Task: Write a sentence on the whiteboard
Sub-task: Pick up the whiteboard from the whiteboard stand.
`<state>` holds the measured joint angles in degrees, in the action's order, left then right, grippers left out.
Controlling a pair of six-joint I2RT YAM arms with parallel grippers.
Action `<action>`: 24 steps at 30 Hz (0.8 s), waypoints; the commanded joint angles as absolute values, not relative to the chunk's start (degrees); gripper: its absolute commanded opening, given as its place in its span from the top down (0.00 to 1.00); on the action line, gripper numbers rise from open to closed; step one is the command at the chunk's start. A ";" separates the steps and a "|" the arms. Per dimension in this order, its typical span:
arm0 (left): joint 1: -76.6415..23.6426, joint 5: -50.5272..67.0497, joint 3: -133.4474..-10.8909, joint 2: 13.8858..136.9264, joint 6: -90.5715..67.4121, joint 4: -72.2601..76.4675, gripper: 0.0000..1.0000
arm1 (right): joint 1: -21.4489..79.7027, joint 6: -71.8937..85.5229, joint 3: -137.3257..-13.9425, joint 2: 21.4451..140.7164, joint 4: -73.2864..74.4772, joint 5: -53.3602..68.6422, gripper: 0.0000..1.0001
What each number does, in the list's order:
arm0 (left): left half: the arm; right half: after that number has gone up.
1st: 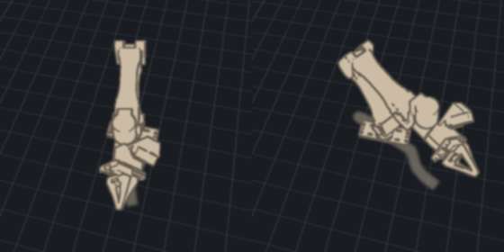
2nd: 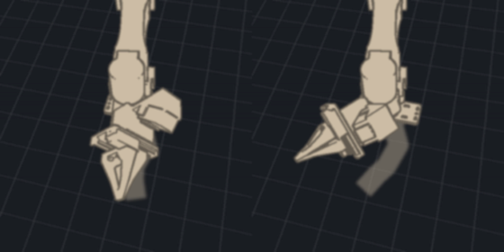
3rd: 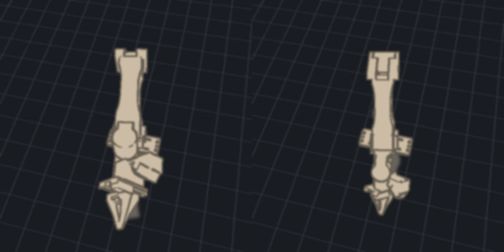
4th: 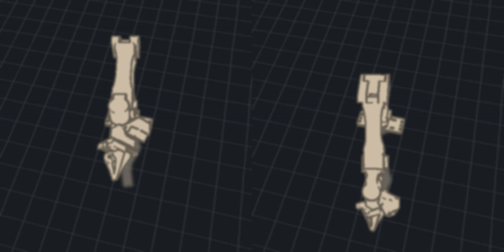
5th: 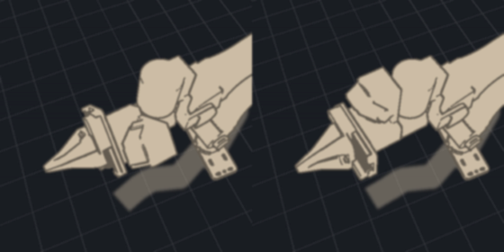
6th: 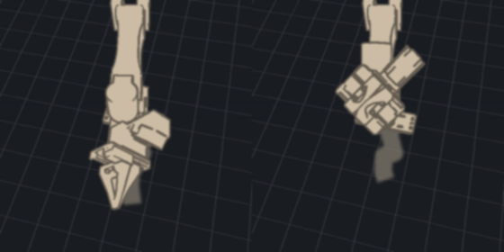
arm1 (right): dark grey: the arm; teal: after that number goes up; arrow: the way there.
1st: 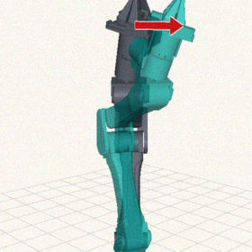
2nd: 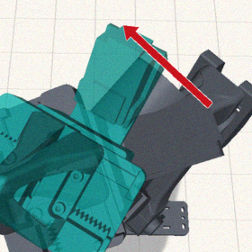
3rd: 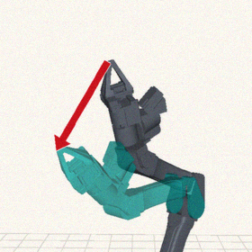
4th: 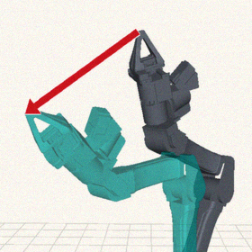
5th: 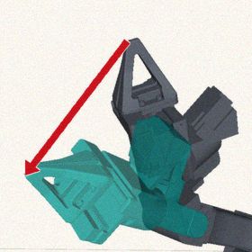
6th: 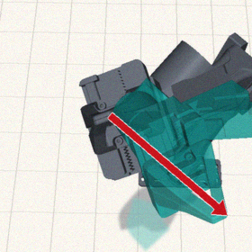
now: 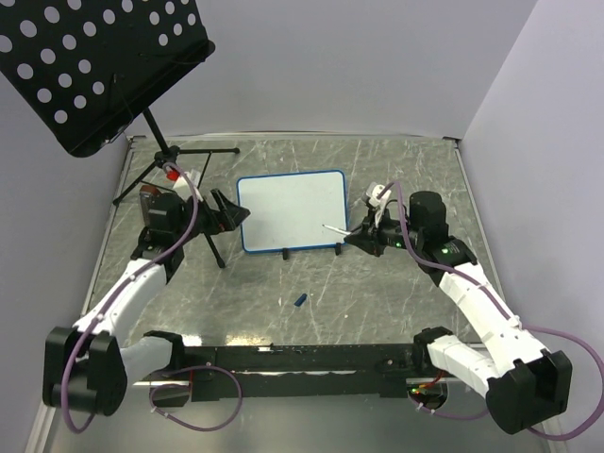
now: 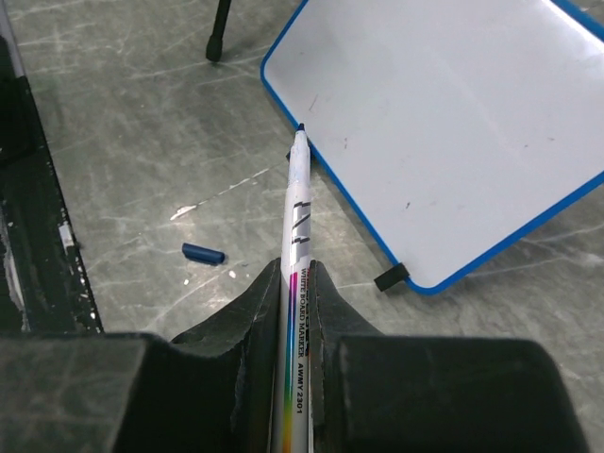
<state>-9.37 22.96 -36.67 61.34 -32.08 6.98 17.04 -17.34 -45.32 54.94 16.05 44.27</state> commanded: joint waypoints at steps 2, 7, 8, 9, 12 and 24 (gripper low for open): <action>-8.44 26.01 -40.51 68.28 -28.92 13.36 0.07 | 16.79 -18.01 -48.69 55.11 16.96 48.08 1.00; -5.72 29.88 -41.84 73.74 -26.64 17.40 0.09 | 15.91 -20.90 -49.13 55.11 19.50 52.11 1.00; -4.49 30.40 -41.92 75.05 -26.11 17.84 0.09 | 15.73 -21.35 -49.30 55.28 19.77 52.64 1.00; -3.61 33.28 -42.27 76.02 -25.93 19.06 0.09 | 15.73 -21.53 -49.57 55.63 19.95 53.26 1.00; -1.85 38.74 -43.67 80.15 -24.36 19.42 0.11 | 15.73 -22.32 -49.83 56.42 20.65 53.79 1.00; -0.09 50.89 -49.74 92.28 -17.23 18.81 0.16 | 15.65 -22.94 -50.27 58.80 21.36 55.37 1.00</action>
